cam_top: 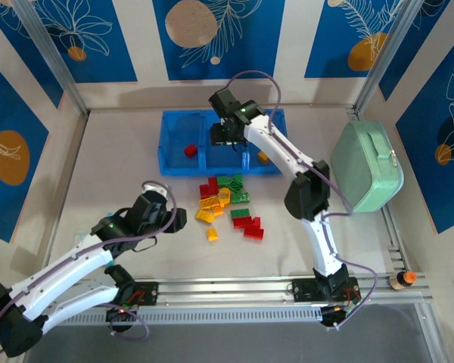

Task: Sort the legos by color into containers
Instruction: Place the lego in the container, then pick up the lego from the middle-left of the table.

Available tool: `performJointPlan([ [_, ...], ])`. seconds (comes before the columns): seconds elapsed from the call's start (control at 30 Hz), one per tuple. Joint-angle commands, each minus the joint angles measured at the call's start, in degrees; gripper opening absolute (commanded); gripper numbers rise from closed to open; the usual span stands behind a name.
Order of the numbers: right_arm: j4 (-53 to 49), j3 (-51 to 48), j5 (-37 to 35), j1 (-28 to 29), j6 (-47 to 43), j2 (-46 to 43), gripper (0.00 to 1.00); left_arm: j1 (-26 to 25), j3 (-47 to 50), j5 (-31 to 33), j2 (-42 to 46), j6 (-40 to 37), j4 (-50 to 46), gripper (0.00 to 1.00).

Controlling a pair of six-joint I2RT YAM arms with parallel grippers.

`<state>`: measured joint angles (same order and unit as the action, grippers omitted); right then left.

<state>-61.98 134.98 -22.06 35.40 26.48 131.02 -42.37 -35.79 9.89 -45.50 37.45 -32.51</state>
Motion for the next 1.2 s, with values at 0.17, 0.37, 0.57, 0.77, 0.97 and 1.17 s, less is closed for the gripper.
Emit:
performJointPlan([
  [0.17, -7.09, 11.49, 1.73, -2.15, -1.87, 11.05, 0.53, 0.50, 1.72, -2.59, 3.97, 1.95, -1.33, 0.62],
  [0.37, -5.14, 10.42, 2.09, -2.27, -2.04, 11.37, 0.58, 0.37, 0.91, -3.12, 2.90, 1.49, -1.14, 0.62],
  [0.57, -5.90, 11.50, 0.34, -0.76, -1.62, 9.72, 0.82, 0.27, -0.27, -3.81, 0.29, 1.04, -1.33, 0.62],
  [0.77, -5.51, 5.01, -3.83, 1.55, -1.09, -0.82, 0.83, -1.21, -2.68, -4.00, -2.85, -0.02, -0.57, 0.62],
  [0.97, 4.37, -17.39, -4.43, 1.29, 0.72, -19.47, 0.83, -5.13, -8.32, -4.20, -12.21, -1.97, 2.87, 0.62],
  [1.17, 9.38, -37.40, -2.85, -0.41, 3.87, -32.68, 0.85, -8.21, -15.38, -4.23, -23.86, -1.52, 5.38, 0.62],
])
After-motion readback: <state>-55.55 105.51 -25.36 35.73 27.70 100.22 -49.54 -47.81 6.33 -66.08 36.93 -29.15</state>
